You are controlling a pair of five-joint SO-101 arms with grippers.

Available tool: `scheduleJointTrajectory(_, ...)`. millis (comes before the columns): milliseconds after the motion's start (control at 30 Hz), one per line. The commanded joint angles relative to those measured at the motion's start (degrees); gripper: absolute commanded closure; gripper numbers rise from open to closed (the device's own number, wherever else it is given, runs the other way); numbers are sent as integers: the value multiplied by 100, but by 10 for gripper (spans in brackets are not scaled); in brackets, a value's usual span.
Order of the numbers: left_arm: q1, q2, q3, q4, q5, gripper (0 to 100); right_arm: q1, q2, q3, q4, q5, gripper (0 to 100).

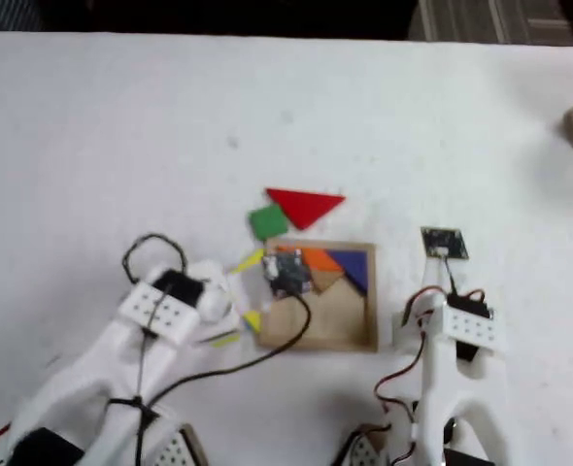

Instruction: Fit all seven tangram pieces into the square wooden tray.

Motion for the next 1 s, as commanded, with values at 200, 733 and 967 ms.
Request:
scheduleJointTrajectory(200, 259, 1007, -501, -264, -695, 666, 57, 75, 26, -189, 88, 754)
scheduleJointTrajectory(733, -1341, 3415, -2637, 598, 633, 755, 57, 75, 26, -189, 88, 754)
scheduleJointTrajectory(967, -1771, 3495, -2752, 580, 1890, 754, 48, 75, 26, -189, 88, 754)
